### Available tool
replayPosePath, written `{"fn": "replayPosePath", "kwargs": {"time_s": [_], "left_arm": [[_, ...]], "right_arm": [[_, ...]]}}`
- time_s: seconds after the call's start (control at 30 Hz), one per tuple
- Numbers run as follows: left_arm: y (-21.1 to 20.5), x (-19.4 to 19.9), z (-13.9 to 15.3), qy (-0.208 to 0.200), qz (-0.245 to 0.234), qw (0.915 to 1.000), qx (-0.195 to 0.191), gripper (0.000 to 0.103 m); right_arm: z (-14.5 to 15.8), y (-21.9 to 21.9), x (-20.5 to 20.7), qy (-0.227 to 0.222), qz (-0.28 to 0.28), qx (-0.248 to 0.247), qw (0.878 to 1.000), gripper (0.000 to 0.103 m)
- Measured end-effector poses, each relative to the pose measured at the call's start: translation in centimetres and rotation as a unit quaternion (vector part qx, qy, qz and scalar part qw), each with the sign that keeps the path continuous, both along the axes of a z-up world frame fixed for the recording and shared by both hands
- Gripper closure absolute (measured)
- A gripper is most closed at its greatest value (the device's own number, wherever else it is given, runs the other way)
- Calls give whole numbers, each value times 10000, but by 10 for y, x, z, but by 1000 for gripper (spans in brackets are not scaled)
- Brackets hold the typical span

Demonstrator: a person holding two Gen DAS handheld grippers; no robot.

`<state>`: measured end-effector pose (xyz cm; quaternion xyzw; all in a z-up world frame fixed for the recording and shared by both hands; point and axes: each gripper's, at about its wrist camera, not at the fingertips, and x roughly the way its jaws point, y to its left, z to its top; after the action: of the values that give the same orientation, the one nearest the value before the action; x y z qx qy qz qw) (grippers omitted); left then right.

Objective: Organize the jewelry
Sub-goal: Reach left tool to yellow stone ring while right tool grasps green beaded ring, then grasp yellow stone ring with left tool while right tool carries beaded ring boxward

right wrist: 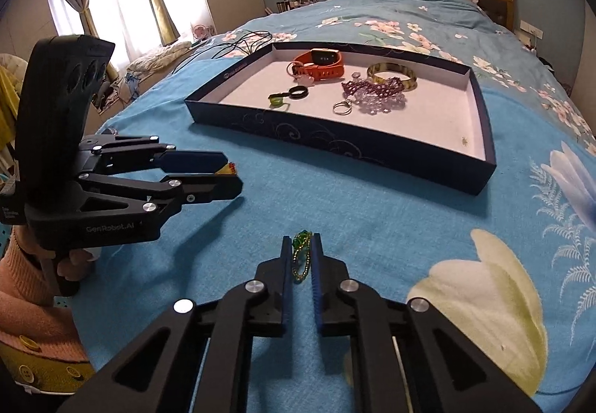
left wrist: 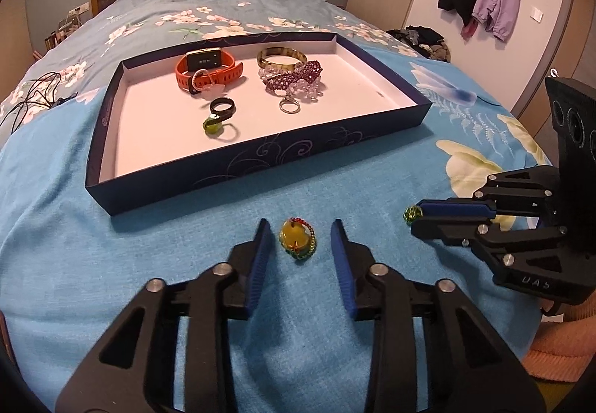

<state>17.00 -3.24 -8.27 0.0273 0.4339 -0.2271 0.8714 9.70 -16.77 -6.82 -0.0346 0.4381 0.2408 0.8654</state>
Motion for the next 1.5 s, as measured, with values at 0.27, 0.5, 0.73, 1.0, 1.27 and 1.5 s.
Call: {"fn": "replayPosePath", "kwargs": {"time_s": [0.27, 0.5, 0.73, 1.0, 1.27, 1.5], "left_arm": [[1, -5, 2, -81, 41, 10000, -25, 85], [5, -14, 12, -291, 129, 9995, -67, 85], [6, -20, 26, -519, 211, 9984, -126, 85], [3, -24, 35, -690, 235, 9973, -124, 85], [4, -26, 45, -891, 291, 9955, -151, 85], [5, -24, 51, -1016, 366, 9940, -147, 85]], "right_arm": [[8, -6, 1, -183, -70, 109, 9997, 96], [19, -13, 2, -384, -166, 285, 9987, 96], [31, -16, 4, -592, -240, 367, 9973, 96], [40, -17, 8, -754, -278, 451, 9957, 96], [47, -16, 15, -888, -301, 477, 9944, 96], [51, -17, 22, -969, -348, 500, 9934, 96]]}}
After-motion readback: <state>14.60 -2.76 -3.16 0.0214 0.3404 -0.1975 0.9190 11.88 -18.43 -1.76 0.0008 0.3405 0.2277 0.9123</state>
